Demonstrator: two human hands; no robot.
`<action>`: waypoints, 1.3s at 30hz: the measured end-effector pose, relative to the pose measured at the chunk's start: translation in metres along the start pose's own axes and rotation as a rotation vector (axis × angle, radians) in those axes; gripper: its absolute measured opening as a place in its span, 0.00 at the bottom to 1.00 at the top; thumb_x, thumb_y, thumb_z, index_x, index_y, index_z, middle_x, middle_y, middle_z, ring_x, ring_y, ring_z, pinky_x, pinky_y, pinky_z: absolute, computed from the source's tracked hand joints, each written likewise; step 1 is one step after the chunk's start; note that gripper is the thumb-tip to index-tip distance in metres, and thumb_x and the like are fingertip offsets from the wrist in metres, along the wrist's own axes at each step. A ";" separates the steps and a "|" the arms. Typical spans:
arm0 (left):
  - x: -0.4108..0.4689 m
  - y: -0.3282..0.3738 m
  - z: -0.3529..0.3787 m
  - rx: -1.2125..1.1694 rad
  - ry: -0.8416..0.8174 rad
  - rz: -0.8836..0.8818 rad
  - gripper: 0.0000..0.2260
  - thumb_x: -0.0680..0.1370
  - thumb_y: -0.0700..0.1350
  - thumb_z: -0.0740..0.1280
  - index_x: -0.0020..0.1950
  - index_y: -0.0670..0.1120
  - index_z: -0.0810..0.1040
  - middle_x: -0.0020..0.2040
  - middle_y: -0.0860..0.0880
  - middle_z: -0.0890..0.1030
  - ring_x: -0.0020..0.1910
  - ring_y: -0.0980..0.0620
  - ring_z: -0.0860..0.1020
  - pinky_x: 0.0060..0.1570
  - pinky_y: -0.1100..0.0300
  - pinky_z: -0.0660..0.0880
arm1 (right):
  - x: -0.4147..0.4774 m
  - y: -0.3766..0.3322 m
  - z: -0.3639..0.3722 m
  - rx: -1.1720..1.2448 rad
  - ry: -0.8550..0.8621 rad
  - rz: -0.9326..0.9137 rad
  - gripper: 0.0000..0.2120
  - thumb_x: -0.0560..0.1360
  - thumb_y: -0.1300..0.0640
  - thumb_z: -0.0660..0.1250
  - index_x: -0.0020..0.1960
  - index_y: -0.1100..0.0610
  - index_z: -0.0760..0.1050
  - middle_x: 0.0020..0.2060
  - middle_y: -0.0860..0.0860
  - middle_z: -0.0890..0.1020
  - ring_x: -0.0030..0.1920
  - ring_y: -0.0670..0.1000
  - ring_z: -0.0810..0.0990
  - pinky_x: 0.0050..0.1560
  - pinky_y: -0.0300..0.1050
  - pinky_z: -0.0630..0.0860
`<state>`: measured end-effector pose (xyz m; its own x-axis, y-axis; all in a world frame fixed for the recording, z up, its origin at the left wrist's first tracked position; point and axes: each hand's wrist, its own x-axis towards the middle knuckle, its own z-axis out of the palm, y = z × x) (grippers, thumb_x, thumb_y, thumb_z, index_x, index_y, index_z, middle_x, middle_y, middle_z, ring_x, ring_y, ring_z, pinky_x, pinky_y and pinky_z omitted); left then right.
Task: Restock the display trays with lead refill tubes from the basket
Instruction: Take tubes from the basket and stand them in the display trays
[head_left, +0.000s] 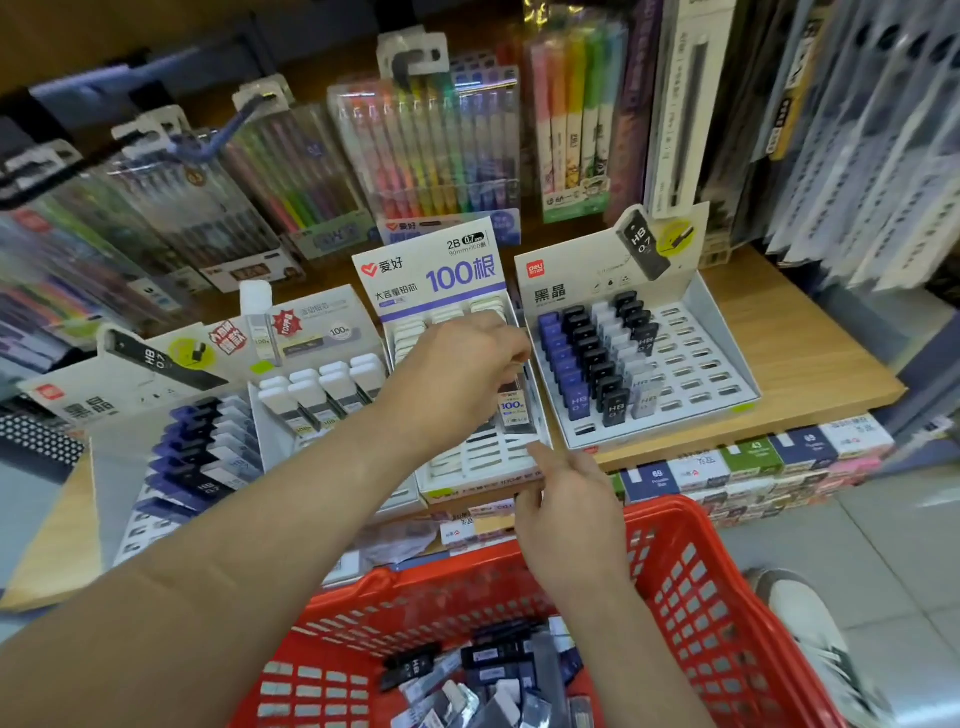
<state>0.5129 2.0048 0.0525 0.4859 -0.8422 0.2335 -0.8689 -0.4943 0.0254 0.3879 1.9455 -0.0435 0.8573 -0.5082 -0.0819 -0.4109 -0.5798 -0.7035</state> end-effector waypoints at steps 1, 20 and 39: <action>0.001 0.001 0.000 0.006 -0.007 0.005 0.05 0.73 0.36 0.70 0.47 0.43 0.81 0.44 0.46 0.80 0.43 0.45 0.78 0.42 0.49 0.77 | 0.000 0.000 -0.001 0.001 -0.004 0.002 0.24 0.80 0.56 0.61 0.76 0.50 0.65 0.65 0.53 0.73 0.69 0.52 0.68 0.66 0.43 0.70; 0.011 -0.004 0.020 -0.085 0.047 -0.252 0.08 0.76 0.37 0.67 0.53 0.43 0.80 0.51 0.46 0.77 0.51 0.49 0.74 0.49 0.62 0.67 | 0.000 0.006 -0.005 0.058 -0.079 -0.025 0.25 0.80 0.58 0.61 0.77 0.51 0.63 0.69 0.56 0.70 0.68 0.53 0.70 0.68 0.46 0.70; -0.296 0.083 0.175 -0.299 -0.880 -0.684 0.10 0.74 0.47 0.65 0.54 0.50 0.80 0.53 0.45 0.82 0.53 0.45 0.79 0.50 0.56 0.76 | -0.083 0.128 0.052 -0.371 -0.956 0.143 0.10 0.79 0.59 0.62 0.56 0.62 0.78 0.50 0.59 0.81 0.51 0.58 0.80 0.45 0.46 0.74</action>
<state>0.3134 2.1755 -0.1849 0.6590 -0.3351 -0.6733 -0.3294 -0.9334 0.1422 0.2802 1.9468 -0.1630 0.6145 0.0364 -0.7881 -0.4591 -0.7959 -0.3947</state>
